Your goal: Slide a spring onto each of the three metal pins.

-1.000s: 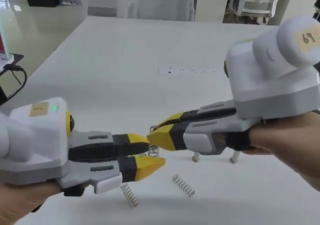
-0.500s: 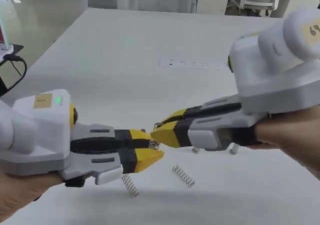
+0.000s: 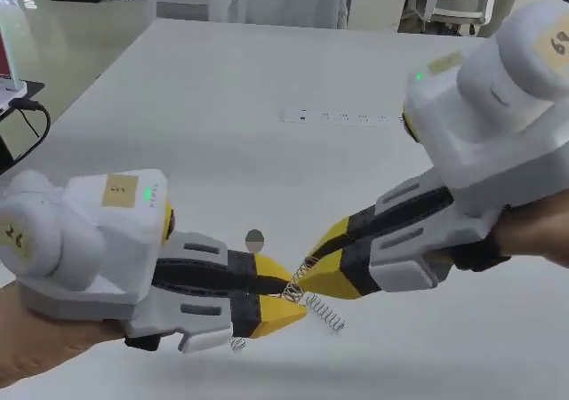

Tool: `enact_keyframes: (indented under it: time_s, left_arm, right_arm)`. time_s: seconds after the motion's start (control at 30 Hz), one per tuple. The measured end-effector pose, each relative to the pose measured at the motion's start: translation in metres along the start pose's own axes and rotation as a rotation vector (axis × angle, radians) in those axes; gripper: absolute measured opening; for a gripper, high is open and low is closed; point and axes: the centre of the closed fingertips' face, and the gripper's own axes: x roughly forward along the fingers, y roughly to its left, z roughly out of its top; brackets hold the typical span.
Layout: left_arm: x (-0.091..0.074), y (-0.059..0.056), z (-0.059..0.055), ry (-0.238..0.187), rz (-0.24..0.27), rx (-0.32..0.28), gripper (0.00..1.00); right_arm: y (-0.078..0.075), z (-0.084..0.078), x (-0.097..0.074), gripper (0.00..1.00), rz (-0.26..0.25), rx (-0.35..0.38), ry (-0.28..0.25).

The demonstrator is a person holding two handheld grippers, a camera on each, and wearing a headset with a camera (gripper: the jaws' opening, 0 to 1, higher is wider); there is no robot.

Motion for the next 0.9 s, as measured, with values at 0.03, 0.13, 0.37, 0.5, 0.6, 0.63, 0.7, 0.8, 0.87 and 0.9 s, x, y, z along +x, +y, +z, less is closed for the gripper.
enact_keyframes:
  time_s: [0.03, 0.13, 0.37, 0.5, 0.6, 0.63, 0.7, 0.8, 0.87, 0.9]
  left_arm:
    - [0.001, -0.001, 0.000, 0.005, -0.006, 0.002, 0.02]
    - [0.004, -0.006, -0.002, 0.026, -0.025, 0.014, 0.02]
    - [0.005, -0.010, -0.005, 0.059, -0.047, 0.022, 0.02]
    - [0.005, -0.011, -0.003, 0.052, -0.053, 0.016, 0.02]
    - [0.005, -0.011, -0.002, 0.047, -0.051, 0.017, 0.02]
    - [0.005, -0.011, -0.001, 0.045, -0.052, 0.016, 0.02]
    - [0.006, -0.012, 0.000, 0.043, -0.054, 0.017, 0.02]
    - [0.006, -0.013, 0.003, 0.034, -0.054, 0.017, 0.02]
    - [0.006, -0.013, 0.005, 0.026, -0.052, 0.009, 0.02]
    - [0.006, -0.012, 0.006, 0.020, -0.050, 0.012, 0.02]
  right_arm:
    - [0.001, -0.001, 0.000, 0.08, 0.002, -0.010, 0.016]
    - [0.003, -0.005, 0.000, 0.08, 0.017, -0.046, 0.067]
    - [0.006, -0.011, 0.004, 0.08, 0.047, -0.114, 0.161]
    - [0.008, -0.013, 0.008, 0.09, 0.060, -0.133, 0.192]
    - [0.007, -0.014, 0.008, 0.09, 0.065, -0.142, 0.206]
    - [0.008, -0.014, 0.008, 0.09, 0.068, -0.145, 0.209]
    - [0.008, -0.015, 0.007, 0.09, 0.072, -0.148, 0.217]
    - [0.009, -0.017, 0.008, 0.09, 0.076, -0.153, 0.230]
    - [0.009, -0.017, 0.007, 0.09, 0.079, -0.152, 0.231]
    - [0.009, -0.017, 0.007, 0.09, 0.078, -0.154, 0.230]
